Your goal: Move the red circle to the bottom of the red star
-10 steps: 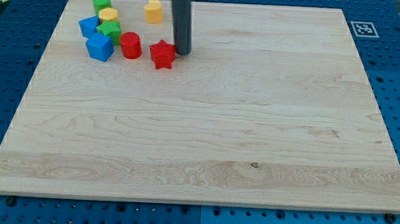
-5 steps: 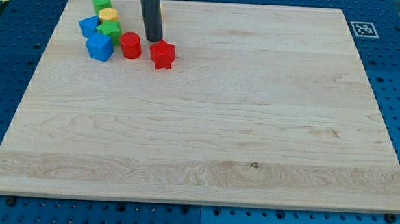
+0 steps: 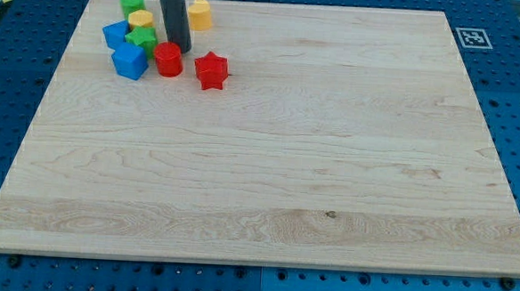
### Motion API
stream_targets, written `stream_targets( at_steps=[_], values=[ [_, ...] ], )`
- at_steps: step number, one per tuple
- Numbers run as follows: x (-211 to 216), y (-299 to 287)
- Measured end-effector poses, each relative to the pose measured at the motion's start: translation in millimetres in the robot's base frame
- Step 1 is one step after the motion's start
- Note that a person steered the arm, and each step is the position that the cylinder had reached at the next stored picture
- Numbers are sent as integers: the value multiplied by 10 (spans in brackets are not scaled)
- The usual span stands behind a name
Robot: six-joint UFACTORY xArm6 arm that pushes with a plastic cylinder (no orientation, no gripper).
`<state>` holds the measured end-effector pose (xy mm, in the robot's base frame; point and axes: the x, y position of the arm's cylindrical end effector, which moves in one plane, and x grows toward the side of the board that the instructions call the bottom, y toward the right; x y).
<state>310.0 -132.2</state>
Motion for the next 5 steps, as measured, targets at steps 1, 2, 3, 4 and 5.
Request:
stream_targets(
  at_steps=[1, 2, 3, 4, 5],
  values=[
    [0, 0],
    [-20, -30],
    [-46, -64],
    [-30, -66],
    [47, -66]
  ],
)
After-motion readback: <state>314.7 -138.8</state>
